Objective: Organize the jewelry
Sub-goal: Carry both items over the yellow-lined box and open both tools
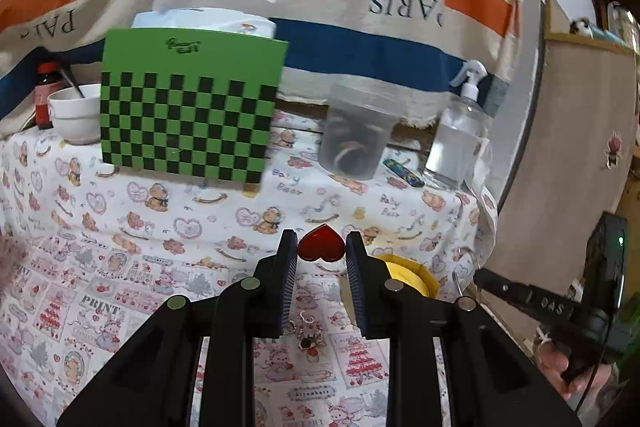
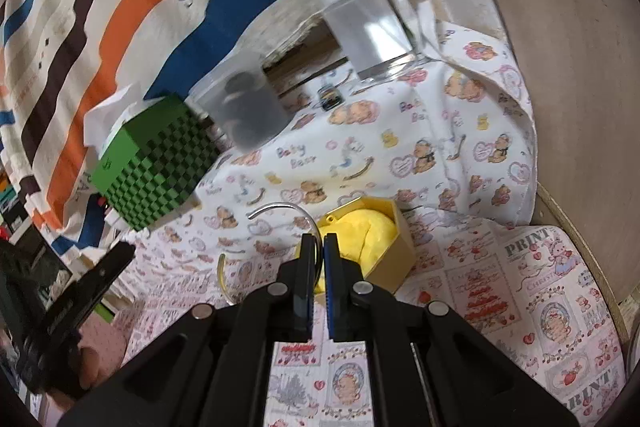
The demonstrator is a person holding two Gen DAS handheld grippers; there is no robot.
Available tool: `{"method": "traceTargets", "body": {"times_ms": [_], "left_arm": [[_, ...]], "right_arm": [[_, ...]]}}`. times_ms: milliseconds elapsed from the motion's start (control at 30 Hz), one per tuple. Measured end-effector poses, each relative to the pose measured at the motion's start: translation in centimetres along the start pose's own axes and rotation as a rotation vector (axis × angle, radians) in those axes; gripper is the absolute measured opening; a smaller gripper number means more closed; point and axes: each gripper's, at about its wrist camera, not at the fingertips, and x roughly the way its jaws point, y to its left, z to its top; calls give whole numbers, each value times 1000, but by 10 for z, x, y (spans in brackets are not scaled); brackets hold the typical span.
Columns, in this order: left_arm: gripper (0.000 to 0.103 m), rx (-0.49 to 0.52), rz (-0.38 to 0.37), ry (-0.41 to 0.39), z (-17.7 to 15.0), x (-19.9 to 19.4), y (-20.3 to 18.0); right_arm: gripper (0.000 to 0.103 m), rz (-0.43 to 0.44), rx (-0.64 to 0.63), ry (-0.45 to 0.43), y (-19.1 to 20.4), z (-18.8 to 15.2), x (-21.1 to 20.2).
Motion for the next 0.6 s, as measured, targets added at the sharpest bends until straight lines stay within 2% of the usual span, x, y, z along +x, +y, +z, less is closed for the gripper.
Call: {"method": "traceTargets", "body": {"times_ms": [67, 200, 367, 500, 567, 600], "left_arm": [[24, 6, -16, 17, 1, 3, -7], [24, 40, -30, 115, 3, 30, -27], [24, 15, 37, 247, 9, 91, -42], [24, -79, -88, 291, 0, 114, -40], [24, -90, -108, 301, -10, 125, -38], [24, -94, -121, 306, -15, 130, -37]], "right_arm": [[4, -10, 17, -14, -6, 2, 0], [4, -22, 69, -34, -18, 14, 5], [4, -15, 101, -10, -25, 43, 30], [4, 0, 145, 30, -45, 37, 52], [4, 20, 175, 34, -60, 32, 59], [4, 1, 181, 42, -67, 29, 63]]}}
